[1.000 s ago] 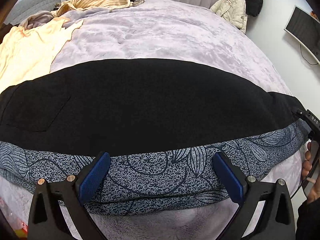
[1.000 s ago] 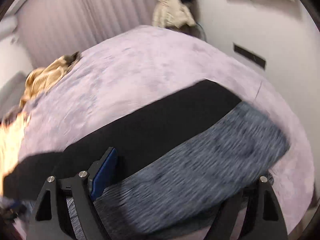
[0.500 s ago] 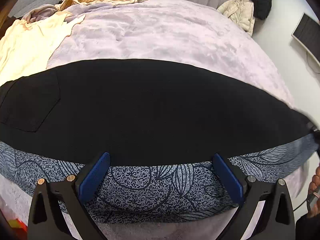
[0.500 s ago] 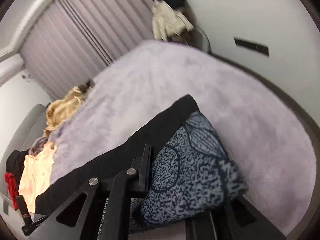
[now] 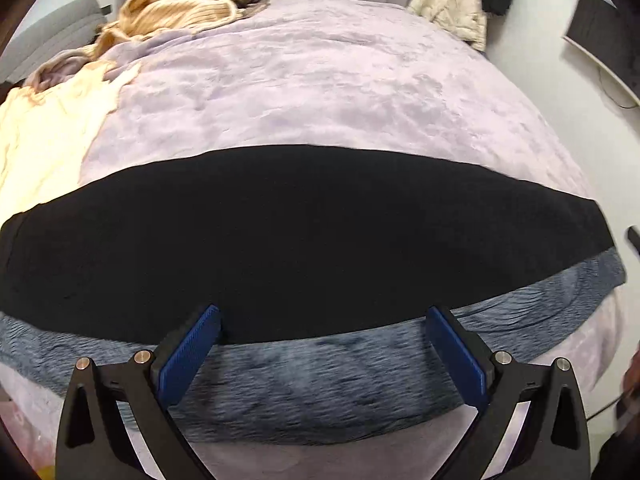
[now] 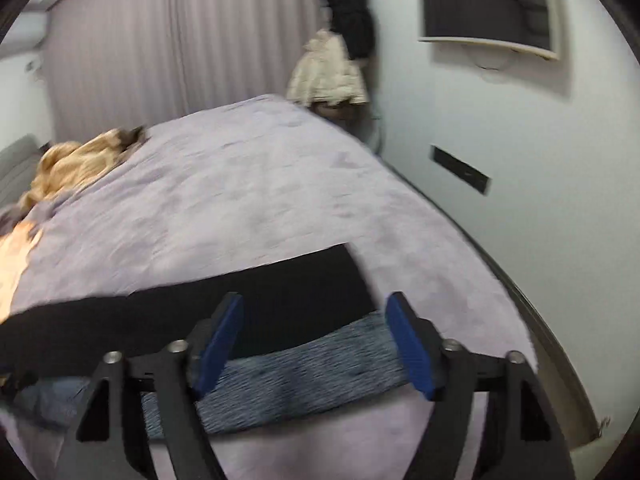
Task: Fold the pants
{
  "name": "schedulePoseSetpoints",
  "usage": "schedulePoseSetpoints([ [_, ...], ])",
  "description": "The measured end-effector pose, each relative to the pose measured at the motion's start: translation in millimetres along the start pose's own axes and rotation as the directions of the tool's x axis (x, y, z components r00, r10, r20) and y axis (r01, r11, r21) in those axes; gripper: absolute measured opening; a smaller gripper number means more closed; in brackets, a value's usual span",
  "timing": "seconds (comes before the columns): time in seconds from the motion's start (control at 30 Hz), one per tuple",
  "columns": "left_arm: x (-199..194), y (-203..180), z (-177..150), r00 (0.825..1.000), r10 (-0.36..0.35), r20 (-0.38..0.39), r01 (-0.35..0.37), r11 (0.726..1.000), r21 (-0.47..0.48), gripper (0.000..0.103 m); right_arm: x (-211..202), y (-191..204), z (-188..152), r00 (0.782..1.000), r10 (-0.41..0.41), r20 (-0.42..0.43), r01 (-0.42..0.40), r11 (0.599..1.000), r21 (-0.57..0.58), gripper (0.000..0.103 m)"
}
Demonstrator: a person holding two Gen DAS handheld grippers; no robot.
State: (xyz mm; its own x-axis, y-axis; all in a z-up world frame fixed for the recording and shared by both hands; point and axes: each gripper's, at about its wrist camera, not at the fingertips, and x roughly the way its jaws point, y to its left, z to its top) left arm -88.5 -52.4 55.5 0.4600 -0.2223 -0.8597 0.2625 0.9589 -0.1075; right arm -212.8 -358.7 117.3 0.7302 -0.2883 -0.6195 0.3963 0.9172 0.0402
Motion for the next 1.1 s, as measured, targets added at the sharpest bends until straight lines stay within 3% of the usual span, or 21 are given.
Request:
schedulePoseSetpoints([
  [0.1,8,-19,2,1.000,-0.021,-0.018,0.022,0.999,0.029,0.103,-1,90,-25,0.981,0.182,-0.067,-0.192,0.960,-0.203,0.091],
  [0.2,15,-12,-2,0.999,0.030,-0.031,-0.030,0.999,0.016,0.103,14,131,-49,0.981,0.150,-0.123,-0.182,0.932,-0.314,0.091],
  [0.27,14,6,-5,0.997,0.066,-0.028,-0.066,0.998,-0.006,0.103,38,129,-59,0.963,0.135,-0.235,-0.202,0.935,-0.290,0.090],
  [0.3,14,16,-7,0.996,0.079,-0.028,-0.079,0.997,-0.022,0.103,44,118,-63,0.960,0.132,-0.246,-0.200,0.940,-0.275,0.091],
  [0.4,10,48,-15,0.997,0.068,-0.022,-0.070,0.994,-0.086,0.103,44,93,-61,0.970,0.094,-0.223,-0.144,0.965,-0.220,0.103],
  [0.5,1,61,-18,0.997,0.078,-0.005,-0.078,0.992,-0.095,0.103,46,67,-53,0.968,0.074,-0.241,-0.108,0.986,-0.129,0.103],
  [0.57,-7,61,-14,0.992,0.120,0.021,-0.118,0.988,-0.095,0.103,37,59,-42,0.969,0.066,-0.237,-0.098,0.987,-0.125,0.103],
  [0.67,-14,61,-3,0.989,0.135,0.065,-0.127,0.985,-0.117,0.103,26,82,-31,0.973,0.121,-0.197,-0.153,0.975,-0.158,0.103],
  [0.8,-7,58,12,0.987,0.150,0.059,-0.143,0.984,-0.107,0.103,27,136,-21,0.955,0.220,-0.200,-0.256,0.950,-0.180,0.103],
  [0.9,11,63,13,0.985,0.171,0.005,-0.170,0.980,-0.107,0.103,37,174,-23,0.947,0.215,-0.239,-0.272,0.932,-0.239,0.103],
  [0.97,28,73,7,0.986,0.162,-0.049,-0.167,0.978,-0.123,0.103,52,196,-35,0.932,0.182,-0.315,-0.278,0.915,-0.292,0.103],
  [1.03,29,75,3,0.988,0.149,-0.031,-0.152,0.981,-0.122,0.103,61,201,-46,0.925,0.138,-0.354,-0.256,0.915,-0.312,0.103],
  [1.1,28,71,-1,0.986,0.165,-0.019,-0.166,0.982,-0.088,0.103,60,197,-50,0.930,0.159,-0.331,-0.263,0.917,-0.300,0.103],
])
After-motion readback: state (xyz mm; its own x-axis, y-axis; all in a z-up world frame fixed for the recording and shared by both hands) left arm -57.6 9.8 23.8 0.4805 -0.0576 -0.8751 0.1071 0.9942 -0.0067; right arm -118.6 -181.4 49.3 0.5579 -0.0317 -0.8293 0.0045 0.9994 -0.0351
